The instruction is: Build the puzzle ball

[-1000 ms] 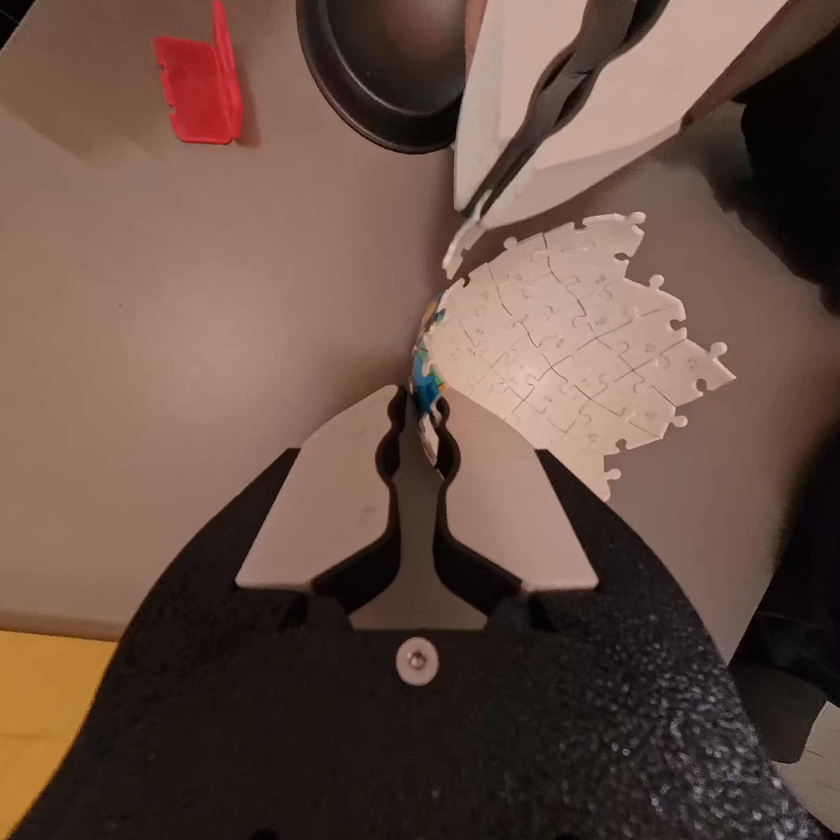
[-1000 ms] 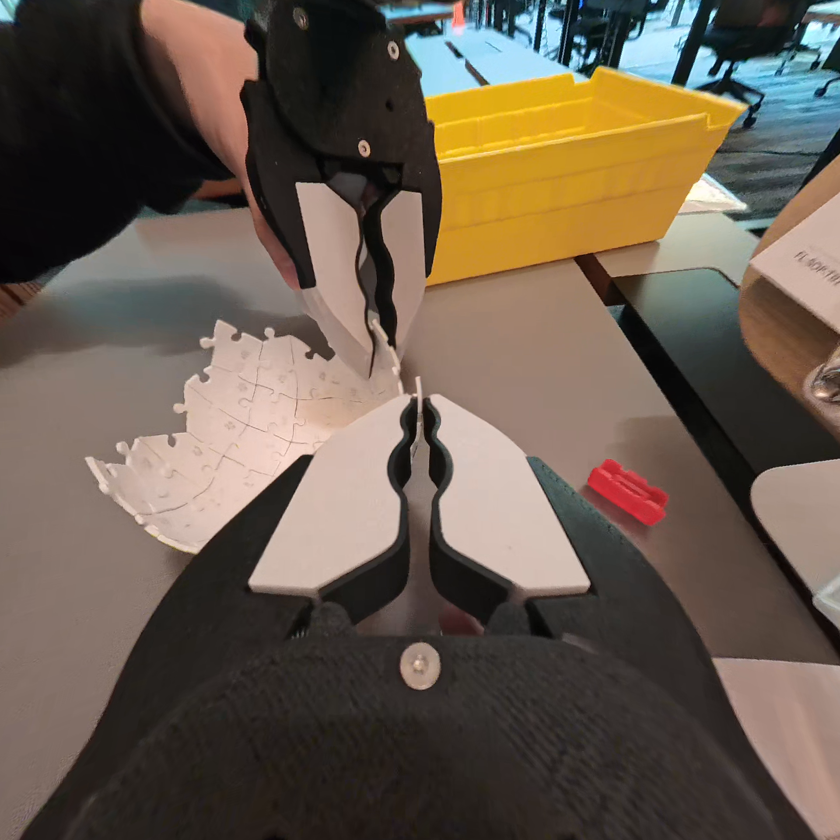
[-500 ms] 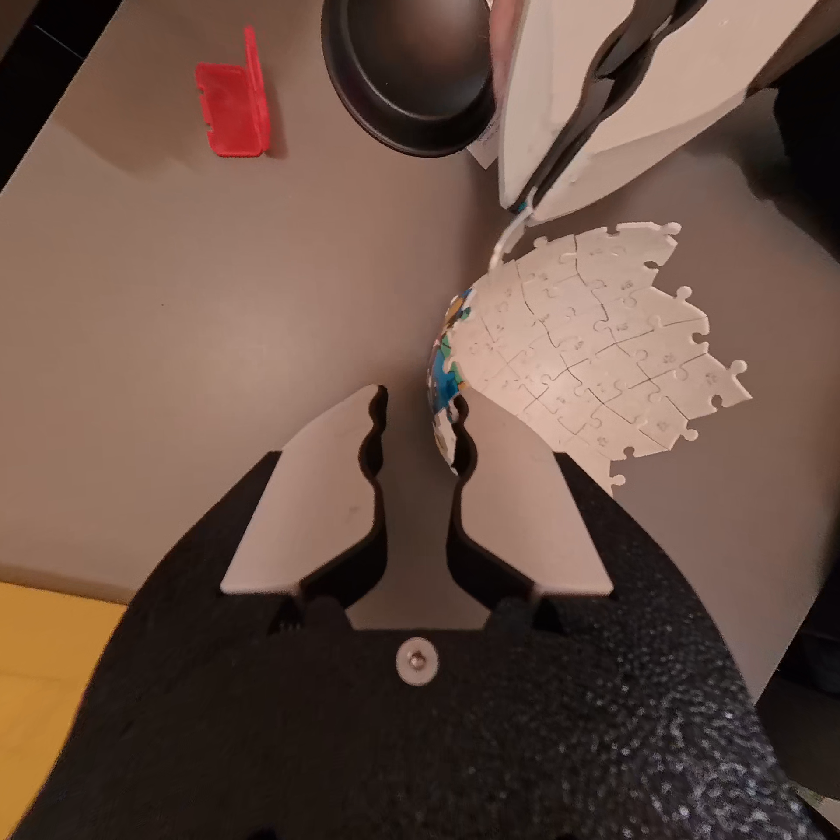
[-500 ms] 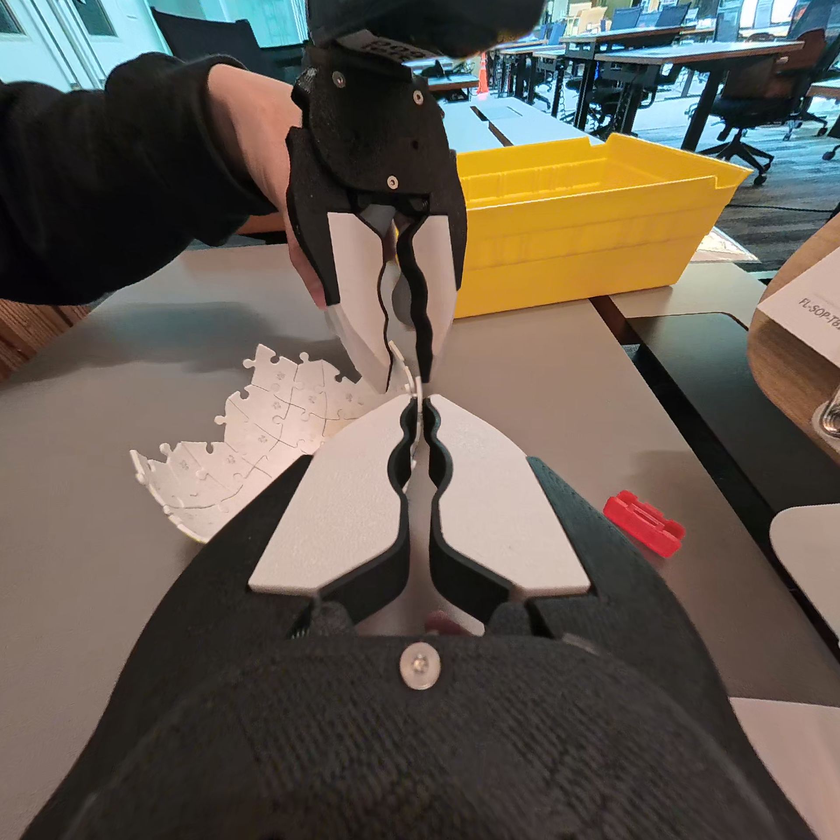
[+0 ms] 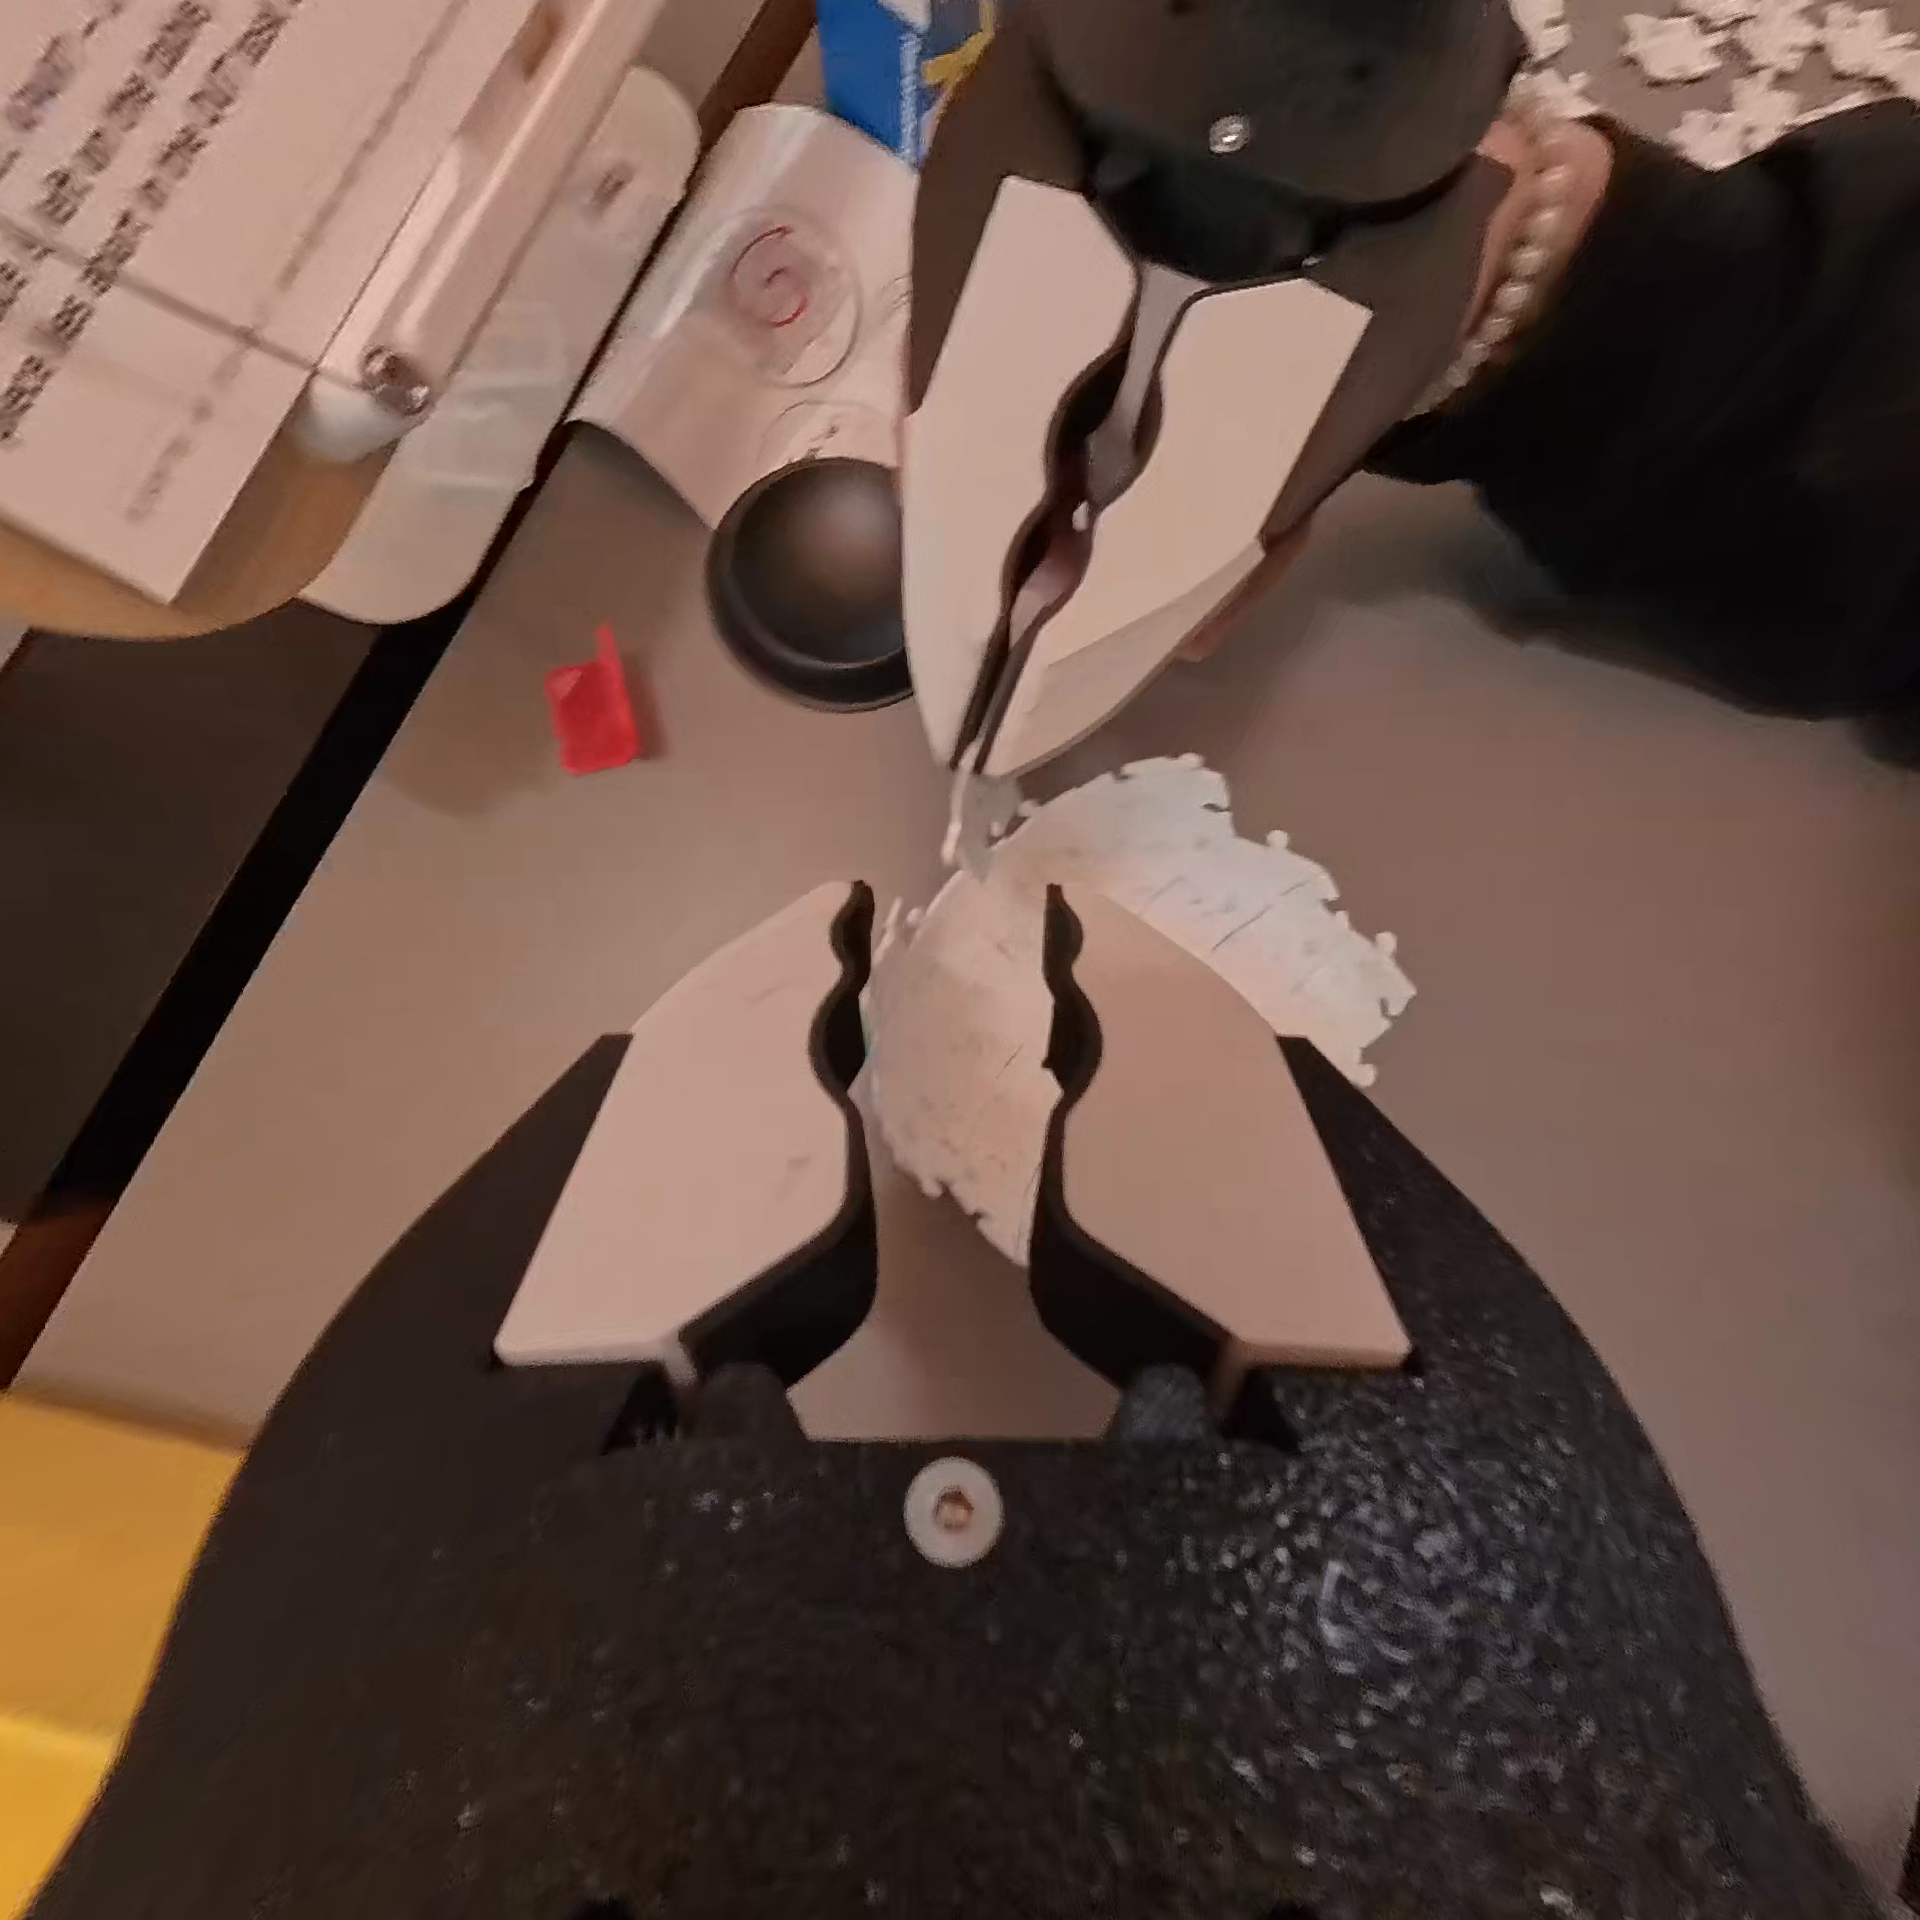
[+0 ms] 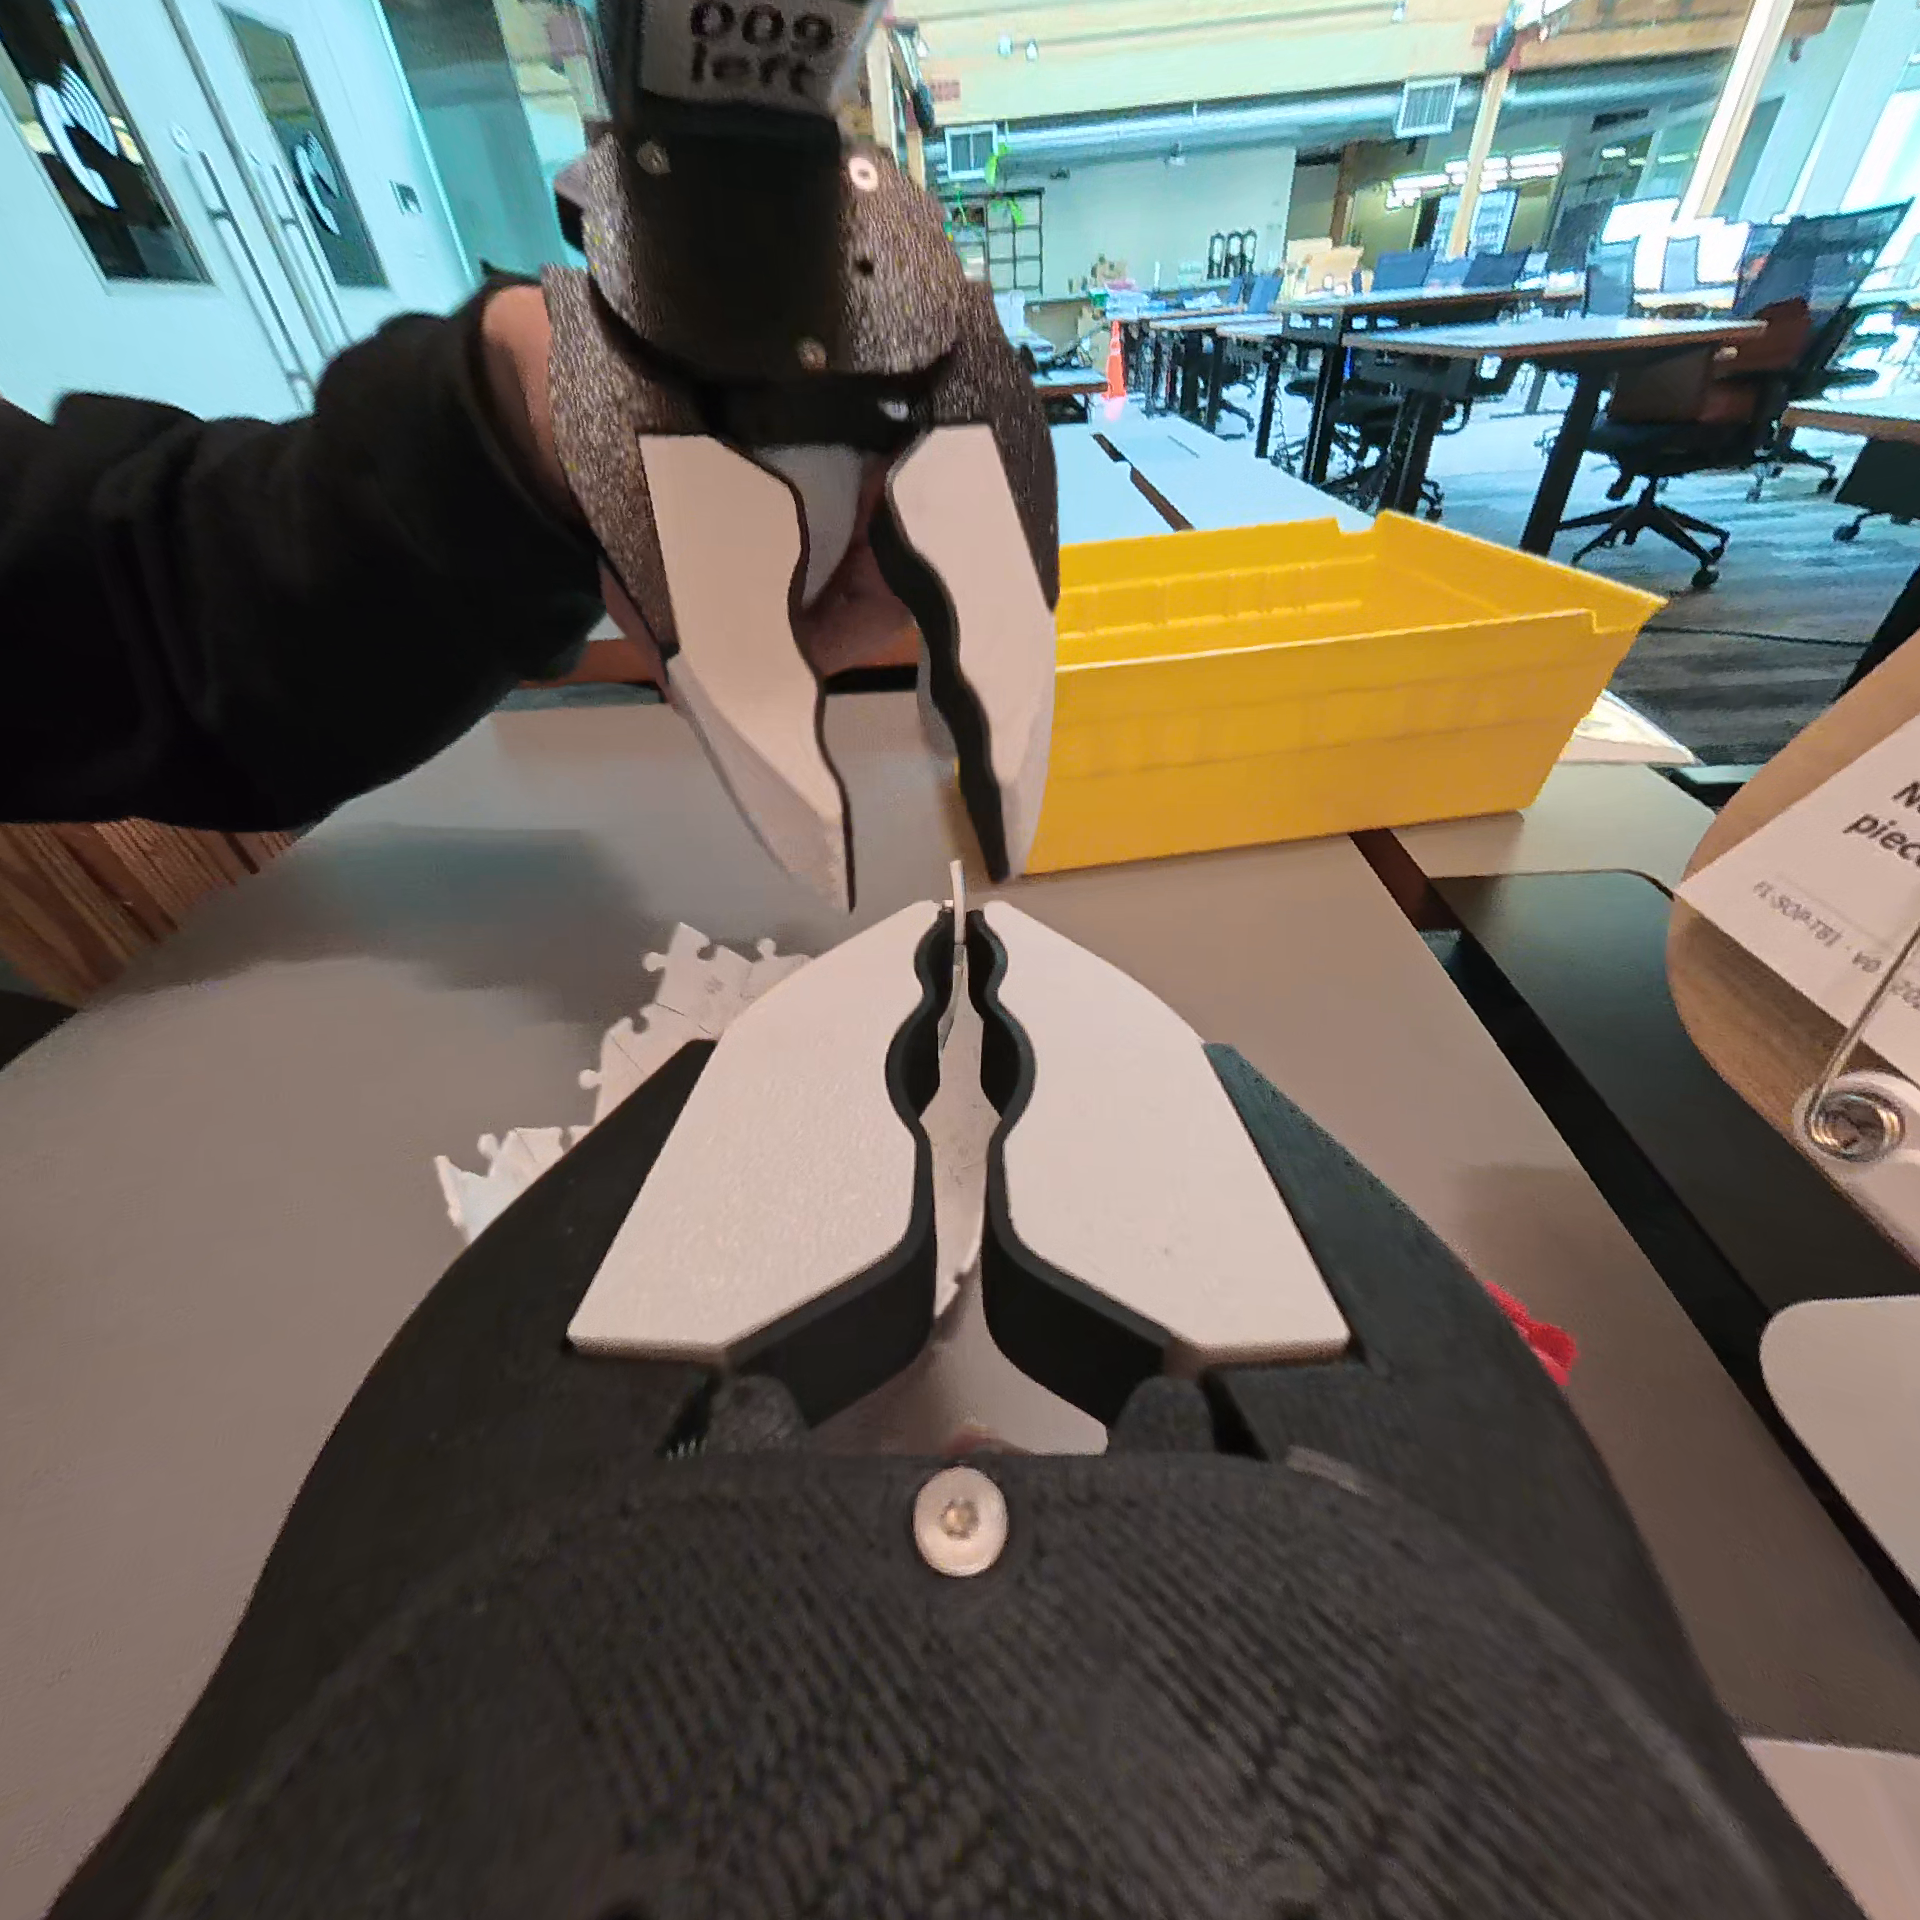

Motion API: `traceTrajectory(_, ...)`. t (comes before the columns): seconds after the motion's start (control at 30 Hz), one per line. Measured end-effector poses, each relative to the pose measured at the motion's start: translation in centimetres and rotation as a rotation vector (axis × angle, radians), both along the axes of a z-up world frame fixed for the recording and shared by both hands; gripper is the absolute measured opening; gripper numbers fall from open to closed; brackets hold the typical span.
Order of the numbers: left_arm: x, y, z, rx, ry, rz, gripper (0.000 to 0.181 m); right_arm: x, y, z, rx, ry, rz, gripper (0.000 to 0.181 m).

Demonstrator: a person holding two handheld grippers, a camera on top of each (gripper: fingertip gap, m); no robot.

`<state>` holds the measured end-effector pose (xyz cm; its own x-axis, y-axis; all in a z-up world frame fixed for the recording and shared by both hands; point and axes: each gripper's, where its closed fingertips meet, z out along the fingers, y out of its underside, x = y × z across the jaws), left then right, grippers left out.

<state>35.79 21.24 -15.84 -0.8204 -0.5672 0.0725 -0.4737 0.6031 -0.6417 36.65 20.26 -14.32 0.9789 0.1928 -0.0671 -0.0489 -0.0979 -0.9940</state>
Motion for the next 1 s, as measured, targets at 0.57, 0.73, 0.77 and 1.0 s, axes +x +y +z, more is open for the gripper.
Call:
traceTrajectory(0.57, 0.3, -0.5, -1.1, 0.043, -0.088, -0.093, 0.001, -0.5, -0.8, -1.6, -0.24, -0.08, 0.054, 0.048)
traceTrajectory(0.73, 0.0, -0.3, -1.3, 0.066, -0.092, -0.099, 0.001, -0.8, -0.6, -1.0, -0.276, -0.139, 0.103, 0.03)
traceTrajectory(0.77, 0.1, -0.1, -1.4, 0.077, -0.096, -0.096, 0.001, -0.2, -0.3, -1.0, -0.292, -0.155, 0.079, 0.03)
traceTrajectory(1.0, 0.7, -0.3, -1.0, 0.034, -0.137, -0.089, 0.001, 0.3, -0.5, -1.2, -0.359, -0.231, 0.064, 0.035)
